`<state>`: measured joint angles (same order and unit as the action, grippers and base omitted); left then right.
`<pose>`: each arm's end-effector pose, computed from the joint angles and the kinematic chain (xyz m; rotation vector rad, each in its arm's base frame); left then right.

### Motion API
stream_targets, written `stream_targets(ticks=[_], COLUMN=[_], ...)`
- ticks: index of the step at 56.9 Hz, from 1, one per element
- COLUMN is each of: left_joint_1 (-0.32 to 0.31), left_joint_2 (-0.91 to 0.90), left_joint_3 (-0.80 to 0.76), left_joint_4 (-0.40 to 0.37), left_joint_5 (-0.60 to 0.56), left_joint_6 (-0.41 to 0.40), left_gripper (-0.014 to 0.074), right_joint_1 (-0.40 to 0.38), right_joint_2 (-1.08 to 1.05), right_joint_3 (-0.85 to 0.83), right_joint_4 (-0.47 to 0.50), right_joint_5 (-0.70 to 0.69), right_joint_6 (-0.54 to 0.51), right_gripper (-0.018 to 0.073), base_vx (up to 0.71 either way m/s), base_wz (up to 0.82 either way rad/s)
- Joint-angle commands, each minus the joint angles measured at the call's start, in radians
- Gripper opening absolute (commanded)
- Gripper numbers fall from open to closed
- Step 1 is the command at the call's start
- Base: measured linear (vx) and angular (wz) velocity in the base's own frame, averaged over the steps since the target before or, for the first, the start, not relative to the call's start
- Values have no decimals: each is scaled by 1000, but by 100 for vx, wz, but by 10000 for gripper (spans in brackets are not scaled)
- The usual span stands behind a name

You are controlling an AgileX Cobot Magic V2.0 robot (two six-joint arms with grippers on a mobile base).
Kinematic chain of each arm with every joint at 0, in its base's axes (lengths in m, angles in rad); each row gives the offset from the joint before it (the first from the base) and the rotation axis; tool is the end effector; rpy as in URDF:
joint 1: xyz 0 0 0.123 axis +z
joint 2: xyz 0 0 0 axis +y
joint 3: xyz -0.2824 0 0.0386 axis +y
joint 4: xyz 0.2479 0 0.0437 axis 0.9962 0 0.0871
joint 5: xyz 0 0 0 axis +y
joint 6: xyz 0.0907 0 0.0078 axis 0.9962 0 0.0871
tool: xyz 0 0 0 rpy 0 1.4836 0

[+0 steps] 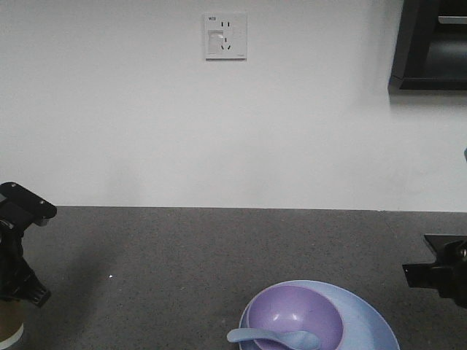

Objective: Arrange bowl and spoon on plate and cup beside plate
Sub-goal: 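Grasp the brown paper cup with the left gripper and lift it, then carry the cup beside the plate and set it down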

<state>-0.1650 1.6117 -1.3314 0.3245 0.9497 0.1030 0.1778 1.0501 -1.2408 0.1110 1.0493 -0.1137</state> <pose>0.3381 -0.0323 0.2979 0.5333 2.6278 0.3933 0.1886 0.0428 0.4140 -0.3231 2.3191 0.1718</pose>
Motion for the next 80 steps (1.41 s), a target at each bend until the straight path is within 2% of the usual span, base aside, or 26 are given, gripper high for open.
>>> stream_targets(ticks=[1, 6, 14, 20, 25, 33, 41, 52, 67, 80], left_joint_1=[0, -1, -2, -22, -69, -176, -311, -441, -553, -598], left_joint_2=[-36, -36, -47, -71, -95, -105, -102, -76, 11, 84], left_joint_3=[-28, -39, -87, -159, -229, -320, -367, -367, -367, -367], left_joint_4=[15, 14, -47, -127, -204, -274, -273, -274, -274, -273], left_joint_5=[-45, -40, -12, 20, 35, 52, 34, 7, 14, 14], left_joint_6=[-10, -9, -5, 45, 107, 125, 124, 120, 103, 100], left_gripper=[177, -4, -8, -6, -4, -3, -3, -3, -3, -3], right_joint_1=[-1, -1, -1, -1, -1, -1, -1, -1, -1, -1], right_joint_2=[-15, -15, -15, -15, -15, -15, -15, -15, -15, -15], right_joint_3=[-26, -26, -26, -26, -26, -26, -26, -26, -26, -26], right_joint_4=[3, 3, 3, 3, 3, 3, 3, 3, 3, 3], right_joint_5=[-65, -65, -65, -65, -65, -65, -62, -62, -62, -61], right_joint_6=[-9, -9, -9, -9, -9, -9, -9, -9, -9, -9], right_gripper=[582, 582, 582, 582, 582, 582, 582, 582, 582, 582], base_vx=[0, 0, 0, 0, 0, 0, 0, 0, 0, 0], base_wz=[0, 0, 0, 0, 0, 0, 0, 0, 0, 0])
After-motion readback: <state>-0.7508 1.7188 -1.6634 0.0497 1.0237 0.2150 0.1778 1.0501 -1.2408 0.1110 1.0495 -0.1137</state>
